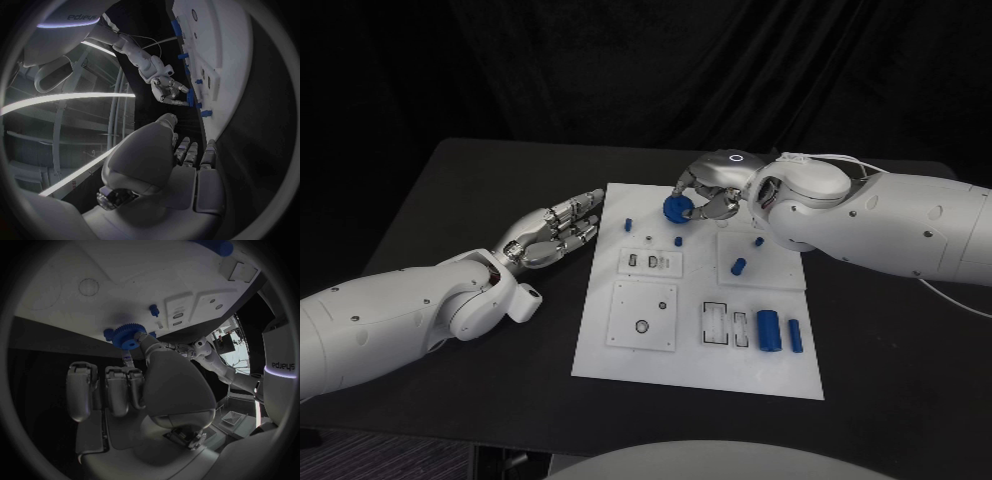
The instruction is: Assemble the parts on the task board
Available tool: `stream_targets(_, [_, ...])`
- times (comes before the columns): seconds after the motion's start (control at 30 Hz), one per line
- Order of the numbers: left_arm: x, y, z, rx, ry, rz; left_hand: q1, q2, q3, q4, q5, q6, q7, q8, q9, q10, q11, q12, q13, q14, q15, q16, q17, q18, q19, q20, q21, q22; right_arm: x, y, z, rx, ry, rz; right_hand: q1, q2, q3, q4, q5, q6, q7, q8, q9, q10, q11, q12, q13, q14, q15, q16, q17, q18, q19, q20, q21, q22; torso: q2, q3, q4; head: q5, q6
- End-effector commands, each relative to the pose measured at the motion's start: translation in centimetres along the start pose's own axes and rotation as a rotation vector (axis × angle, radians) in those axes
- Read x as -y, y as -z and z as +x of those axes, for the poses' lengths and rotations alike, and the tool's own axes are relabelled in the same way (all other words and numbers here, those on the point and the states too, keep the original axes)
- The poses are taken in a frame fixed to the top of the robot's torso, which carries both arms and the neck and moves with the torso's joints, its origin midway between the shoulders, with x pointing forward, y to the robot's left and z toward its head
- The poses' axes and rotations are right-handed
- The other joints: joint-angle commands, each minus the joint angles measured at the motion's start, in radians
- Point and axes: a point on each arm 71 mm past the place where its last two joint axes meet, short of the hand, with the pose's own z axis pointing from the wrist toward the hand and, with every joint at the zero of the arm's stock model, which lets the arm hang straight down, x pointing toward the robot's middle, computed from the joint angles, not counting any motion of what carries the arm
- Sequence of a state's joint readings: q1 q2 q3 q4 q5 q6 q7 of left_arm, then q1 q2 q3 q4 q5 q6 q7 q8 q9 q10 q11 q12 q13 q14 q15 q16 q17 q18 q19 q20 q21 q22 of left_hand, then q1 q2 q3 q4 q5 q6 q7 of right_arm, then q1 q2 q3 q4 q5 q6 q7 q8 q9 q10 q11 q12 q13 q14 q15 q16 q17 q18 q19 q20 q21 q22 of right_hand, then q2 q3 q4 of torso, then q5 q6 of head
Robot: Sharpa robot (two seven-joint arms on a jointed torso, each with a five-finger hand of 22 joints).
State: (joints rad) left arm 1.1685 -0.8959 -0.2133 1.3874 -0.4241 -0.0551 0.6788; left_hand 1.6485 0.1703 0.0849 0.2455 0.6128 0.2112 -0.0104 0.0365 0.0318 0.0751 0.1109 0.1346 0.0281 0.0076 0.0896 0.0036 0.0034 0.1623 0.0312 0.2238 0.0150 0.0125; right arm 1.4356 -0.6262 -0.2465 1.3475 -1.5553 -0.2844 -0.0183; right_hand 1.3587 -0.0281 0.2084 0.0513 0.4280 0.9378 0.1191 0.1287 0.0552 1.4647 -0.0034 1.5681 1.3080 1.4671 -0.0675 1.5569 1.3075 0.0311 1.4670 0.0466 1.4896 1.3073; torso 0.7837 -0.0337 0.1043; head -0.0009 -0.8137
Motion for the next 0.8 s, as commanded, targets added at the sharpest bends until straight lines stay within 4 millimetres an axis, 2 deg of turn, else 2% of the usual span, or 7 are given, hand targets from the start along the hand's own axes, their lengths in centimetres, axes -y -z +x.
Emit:
stream_targets(0.03, [0.8,0.0,0.2,-0.008,0.009,0.119,-0.004,-0.001,0.007,0.000,0.000,0.009,0.000,0.003,0.001,0.000,0.007,-0.002,0.000,-0.001,0.005,0.000,0.000,0.018,0.000,0.004,0.004,0.001,-0.2,-0.4,0.4,-0.030,0.006,-0.006,-0.003,0.008,0.009,0.001,-0.009,0.068,-0.031,0.033,0.329,0.106,0.008,0.003,0.263,0.098,0.010,0.000,0.245,-0.002,0.038,0.006,-0.007,0.198,0.001,0.0003,0.0002,-0.001,0.000])
stream_targets(0.2, [0.8,0.0,0.2,-0.007,0.008,0.117,-0.004,-0.001,0.007,0.000,0.000,0.009,0.000,0.003,0.001,0.000,0.007,-0.002,0.000,-0.001,0.005,0.000,0.000,0.018,0.000,0.004,0.004,0.001,-0.3,-0.9,0.5,-0.039,0.010,-0.001,-0.003,0.007,0.015,0.000,-0.010,0.056,-0.028,0.023,0.327,0.106,0.008,0.003,0.263,0.097,0.010,-0.002,0.243,-0.001,0.036,0.007,-0.011,0.196,0.001,0.0005,-0.0004,-0.002,-0.003])
stream_targets(0.33, [0.8,-0.1,0.2,-0.011,0.011,0.118,-0.004,-0.001,0.008,-0.001,0.000,0.010,0.002,0.004,0.002,0.000,0.007,-0.001,0.000,0.000,0.006,0.000,0.000,0.018,0.000,0.004,0.004,0.002,-0.3,-1.5,0.7,-0.062,0.015,0.017,-0.006,0.003,0.035,-0.002,-0.006,0.014,-0.023,-0.015,0.313,0.106,0.008,0.003,0.263,0.092,0.009,-0.015,0.227,0.005,0.020,0.007,-0.033,0.183,0.000,0.0002,0.0003,-0.004,-0.004])
stream_targets(0.53, [0.8,-0.1,0.2,-0.012,0.012,0.120,-0.004,-0.001,0.009,-0.001,0.000,0.012,0.003,0.004,0.002,0.001,0.008,-0.001,0.000,0.000,0.007,0.000,0.000,0.018,0.001,0.005,0.005,0.002,-0.2,-1.7,1.1,-0.097,0.018,0.045,-0.010,-0.009,0.070,-0.005,-0.007,-0.053,-0.023,-0.065,0.278,0.106,0.008,0.003,0.263,0.082,0.010,-0.037,0.203,0.015,-0.004,0.008,-0.068,0.162,0.000,0.0005,-0.0013,0.000,-0.009])
stream_targets(0.67, [0.7,-0.2,0.2,-0.013,0.012,0.121,-0.004,-0.001,0.009,-0.002,0.000,0.013,0.003,0.004,0.002,0.000,0.008,-0.002,0.000,0.000,0.007,0.000,0.000,0.018,0.001,0.005,0.005,0.002,0.0,-1.8,1.3,-0.113,0.020,0.062,-0.010,-0.013,0.089,-0.009,-0.010,-0.085,-0.022,-0.068,0.259,0.106,0.008,0.003,0.263,0.077,0.012,-0.048,0.192,0.020,-0.017,0.009,-0.088,0.151,0.000,-0.0002,0.0019,-0.005,-0.010])
stream_targets(0.8, [0.7,-0.2,0.2,-0.015,0.013,0.121,-0.004,-0.001,0.009,-0.002,0.000,0.013,0.003,0.004,0.002,0.000,0.008,-0.002,0.000,0.000,0.007,0.000,0.000,0.018,0.001,0.005,0.005,0.002,0.0,-1.8,1.4,-0.120,0.020,0.066,-0.014,-0.014,0.105,-0.010,-0.021,-0.127,-0.024,-0.069,0.236,0.106,0.007,0.003,0.263,0.074,0.011,-0.054,0.185,0.022,-0.024,0.009,-0.100,0.146,0.001,0.0002,0.0002,-0.003,-0.011])
